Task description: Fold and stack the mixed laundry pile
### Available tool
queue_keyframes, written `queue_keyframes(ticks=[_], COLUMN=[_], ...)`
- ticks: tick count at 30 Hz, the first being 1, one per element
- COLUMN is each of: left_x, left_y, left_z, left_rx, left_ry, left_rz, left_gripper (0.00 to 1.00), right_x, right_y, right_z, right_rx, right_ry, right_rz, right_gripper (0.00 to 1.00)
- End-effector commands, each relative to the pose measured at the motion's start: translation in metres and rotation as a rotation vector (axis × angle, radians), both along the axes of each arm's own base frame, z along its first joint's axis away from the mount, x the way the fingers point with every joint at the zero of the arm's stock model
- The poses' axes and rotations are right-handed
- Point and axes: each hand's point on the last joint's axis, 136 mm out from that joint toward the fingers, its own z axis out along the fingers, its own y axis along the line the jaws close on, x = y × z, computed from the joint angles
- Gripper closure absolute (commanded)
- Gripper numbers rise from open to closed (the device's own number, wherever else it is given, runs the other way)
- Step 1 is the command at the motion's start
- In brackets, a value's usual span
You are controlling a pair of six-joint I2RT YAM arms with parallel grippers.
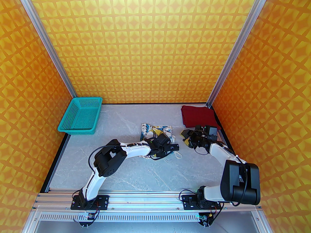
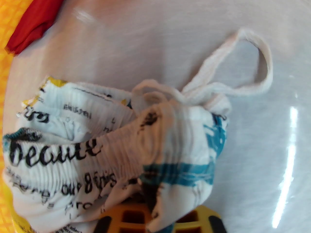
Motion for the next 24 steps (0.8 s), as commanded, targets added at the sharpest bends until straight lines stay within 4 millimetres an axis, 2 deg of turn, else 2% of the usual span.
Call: queue_keyframes(ticks=[1,4,6,11,15,20,24], left_x=[0.022,0.025,0.024,0.020,0.017,0.012,0.009], left_y=[0.015,0.015,0.016,0.017,0.019,0.023,0.024], left_z=[0.014,0.040,0.051,0.070,0.073,0.066,0.064], left_rx=[-0.052,-0.128,-0.155,-0.200,-0.211,-0.199,-0.199], left_ry=[-0.051,-0.077,-0.092,-0.112,-0.114,-0.099,-0.084], left_rz=[0.102,0.118,0.114,0.102,0.098,0.095,0.093], left_gripper=[1.00,1.00,1.00,1.00,1.00,1.00,1.00], right_x=[-0.013,-0.023,-0.026,-0.014,-0.002,0.012,0.016], right_y=[0.003,0.008,0.020,0.051,0.077,0.089,0.095], right_z=[-0.015,-0.027,-0.032,-0.030,-0.024,-0.013,-0.013], right_rx=[0.002,-0.004,0.019,0.135,0.214,0.325,0.337], right_ry=[0.039,0.059,0.055,0.024,0.003,-0.025,-0.020], right_rz=[0.030,0.057,0.088,0.112,0.130,0.107,0.103], right_gripper=[0.32,0.22,0.16,0.08,0.04,0.02,0.02])
